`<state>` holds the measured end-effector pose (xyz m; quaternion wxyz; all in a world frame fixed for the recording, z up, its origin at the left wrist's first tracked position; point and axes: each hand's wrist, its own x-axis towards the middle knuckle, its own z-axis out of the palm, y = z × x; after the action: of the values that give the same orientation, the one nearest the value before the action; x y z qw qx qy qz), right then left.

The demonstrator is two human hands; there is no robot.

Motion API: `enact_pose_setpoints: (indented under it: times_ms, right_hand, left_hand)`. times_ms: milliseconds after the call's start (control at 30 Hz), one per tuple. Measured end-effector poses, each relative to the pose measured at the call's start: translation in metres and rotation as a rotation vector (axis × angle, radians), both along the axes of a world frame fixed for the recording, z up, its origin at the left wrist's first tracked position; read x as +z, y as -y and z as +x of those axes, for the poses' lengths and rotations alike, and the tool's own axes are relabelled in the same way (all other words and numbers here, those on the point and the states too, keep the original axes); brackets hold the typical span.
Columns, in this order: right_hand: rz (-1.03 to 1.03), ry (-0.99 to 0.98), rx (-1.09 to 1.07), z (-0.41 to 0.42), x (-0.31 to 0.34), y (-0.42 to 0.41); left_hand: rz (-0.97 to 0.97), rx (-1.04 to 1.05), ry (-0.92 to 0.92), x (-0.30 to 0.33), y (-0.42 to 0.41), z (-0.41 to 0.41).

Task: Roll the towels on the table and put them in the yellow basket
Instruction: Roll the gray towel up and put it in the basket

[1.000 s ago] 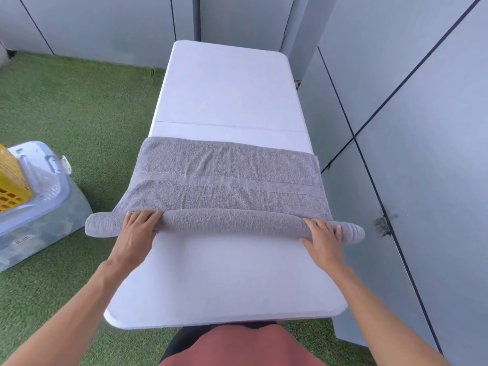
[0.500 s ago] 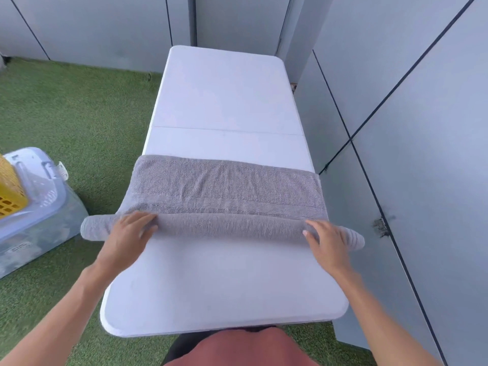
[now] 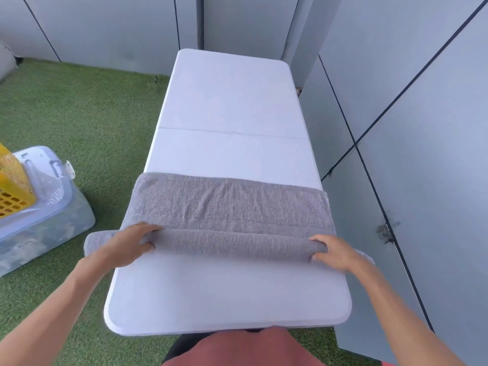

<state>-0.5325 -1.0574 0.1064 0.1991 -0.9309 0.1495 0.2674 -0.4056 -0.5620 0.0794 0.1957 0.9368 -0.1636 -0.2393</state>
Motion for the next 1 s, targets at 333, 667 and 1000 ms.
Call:
enact_pose_setpoints:
  times_ms: [333, 667, 1000]
  right_hand:
    - [-0.332, 0.373, 0.146, -0.019, -0.031, -0.038]
    - [0.066, -0.005, 0.108, -0.014, -0.001, -0.008]
    - [-0.262, 0.298, 0.140, -0.025, -0.026, -0.038]
  left_hand:
    - [0.022, -0.115, 0.383, -0.029, 0.007, -0.019]
    - [-0.040, -0.002, 0.005, -0.004, -0.004, -0.003]
    - [0.031, -0.061, 0.367, -0.020, -0.003, -0.010]
